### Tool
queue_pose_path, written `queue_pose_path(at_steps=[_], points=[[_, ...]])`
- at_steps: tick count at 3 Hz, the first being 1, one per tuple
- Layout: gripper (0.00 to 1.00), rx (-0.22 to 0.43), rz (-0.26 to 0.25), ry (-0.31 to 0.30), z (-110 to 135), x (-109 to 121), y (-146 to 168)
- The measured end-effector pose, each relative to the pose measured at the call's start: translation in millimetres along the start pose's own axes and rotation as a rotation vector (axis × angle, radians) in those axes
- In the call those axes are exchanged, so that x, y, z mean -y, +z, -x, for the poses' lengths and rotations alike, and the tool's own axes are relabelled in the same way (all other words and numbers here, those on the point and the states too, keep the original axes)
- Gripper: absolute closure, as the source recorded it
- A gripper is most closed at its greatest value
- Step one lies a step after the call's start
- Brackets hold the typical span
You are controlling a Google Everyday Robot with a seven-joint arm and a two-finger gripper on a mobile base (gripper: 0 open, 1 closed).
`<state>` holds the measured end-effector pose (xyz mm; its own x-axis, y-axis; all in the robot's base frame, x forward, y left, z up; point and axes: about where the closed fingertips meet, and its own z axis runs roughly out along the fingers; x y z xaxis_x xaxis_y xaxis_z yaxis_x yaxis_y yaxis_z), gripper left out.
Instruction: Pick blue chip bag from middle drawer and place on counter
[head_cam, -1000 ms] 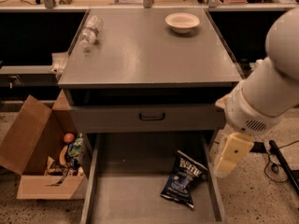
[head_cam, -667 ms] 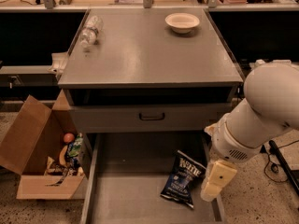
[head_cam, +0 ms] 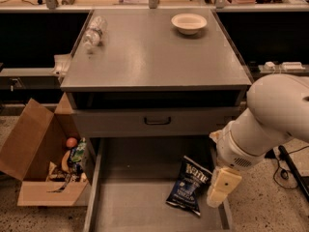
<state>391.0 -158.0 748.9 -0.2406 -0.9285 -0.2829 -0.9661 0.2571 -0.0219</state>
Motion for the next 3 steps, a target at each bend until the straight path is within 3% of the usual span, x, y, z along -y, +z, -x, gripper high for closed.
queue_pose_path(at_steps=[2, 3], points=[[0.00, 0.035, 0.000, -0.150, -35, 47, 114], [0.00, 0.039, 0.006, -0.192, -51, 66, 181]])
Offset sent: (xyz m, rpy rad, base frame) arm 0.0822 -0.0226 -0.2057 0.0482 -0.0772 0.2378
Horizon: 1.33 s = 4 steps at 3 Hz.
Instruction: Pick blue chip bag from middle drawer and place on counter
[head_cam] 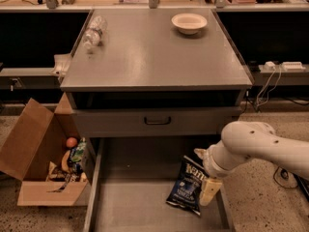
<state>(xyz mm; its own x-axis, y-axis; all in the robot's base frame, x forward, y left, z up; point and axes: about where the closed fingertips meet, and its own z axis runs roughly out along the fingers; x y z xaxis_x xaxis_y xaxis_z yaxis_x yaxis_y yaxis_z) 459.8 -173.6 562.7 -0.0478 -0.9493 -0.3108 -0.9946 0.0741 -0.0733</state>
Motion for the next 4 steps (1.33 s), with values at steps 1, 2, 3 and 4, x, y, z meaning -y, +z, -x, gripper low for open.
queue_pose_path(at_steps=[1, 2, 3, 4], points=[[0.00, -0.002, 0.007, -0.009, -18, 13, 51], [0.00, -0.007, 0.024, 0.011, -38, 21, 96], [0.01, -0.007, 0.056, 0.041, -55, 26, 136], [0.25, 0.001, 0.082, 0.063, -63, 29, 161]])
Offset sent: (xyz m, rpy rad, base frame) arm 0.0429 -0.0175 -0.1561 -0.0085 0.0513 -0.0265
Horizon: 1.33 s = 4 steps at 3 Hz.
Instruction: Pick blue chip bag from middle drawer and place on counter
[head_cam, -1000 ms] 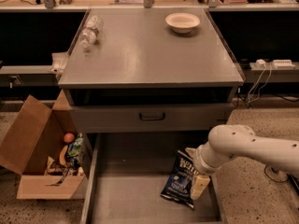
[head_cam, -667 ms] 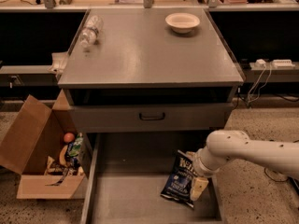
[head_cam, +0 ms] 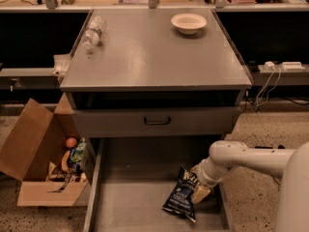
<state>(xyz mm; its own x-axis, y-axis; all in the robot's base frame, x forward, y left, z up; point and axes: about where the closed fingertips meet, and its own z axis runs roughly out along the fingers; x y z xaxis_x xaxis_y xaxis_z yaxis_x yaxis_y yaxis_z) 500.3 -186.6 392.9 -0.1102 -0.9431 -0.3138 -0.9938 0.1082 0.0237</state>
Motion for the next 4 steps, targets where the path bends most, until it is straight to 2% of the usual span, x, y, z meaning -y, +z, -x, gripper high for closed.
queue_pose_path(at_steps=[1, 2, 3, 4], points=[[0.48, 0.017, 0.001, 0.018, -3, 5, 7], [0.72, 0.067, -0.031, 0.020, 5, 5, -13], [0.93, 0.162, -0.092, 0.000, 21, 2, -65], [1.00, 0.256, -0.170, -0.034, 33, -5, -133]])
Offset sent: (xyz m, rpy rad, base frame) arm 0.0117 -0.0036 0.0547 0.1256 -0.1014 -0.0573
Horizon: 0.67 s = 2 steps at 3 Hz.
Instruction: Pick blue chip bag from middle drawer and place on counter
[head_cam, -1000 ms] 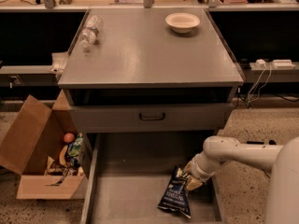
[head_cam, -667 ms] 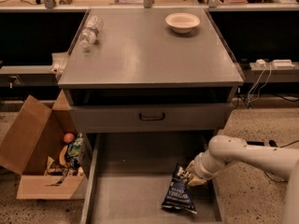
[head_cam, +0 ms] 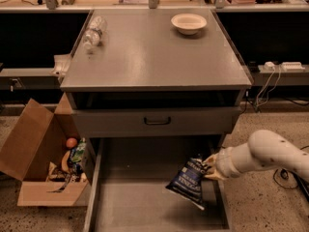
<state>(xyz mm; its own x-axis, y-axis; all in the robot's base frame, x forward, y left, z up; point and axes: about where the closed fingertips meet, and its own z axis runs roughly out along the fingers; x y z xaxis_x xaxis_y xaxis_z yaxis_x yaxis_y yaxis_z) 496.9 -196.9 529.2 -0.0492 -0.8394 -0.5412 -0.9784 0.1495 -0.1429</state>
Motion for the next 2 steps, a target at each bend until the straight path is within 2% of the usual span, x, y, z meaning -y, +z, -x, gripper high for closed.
queue_pose_path(at_steps=[1, 2], points=[[1.00, 0.070, -0.076, -0.040, 24, 9, -66], [1.00, 0.094, -0.099, -0.051, 30, 11, -88]])
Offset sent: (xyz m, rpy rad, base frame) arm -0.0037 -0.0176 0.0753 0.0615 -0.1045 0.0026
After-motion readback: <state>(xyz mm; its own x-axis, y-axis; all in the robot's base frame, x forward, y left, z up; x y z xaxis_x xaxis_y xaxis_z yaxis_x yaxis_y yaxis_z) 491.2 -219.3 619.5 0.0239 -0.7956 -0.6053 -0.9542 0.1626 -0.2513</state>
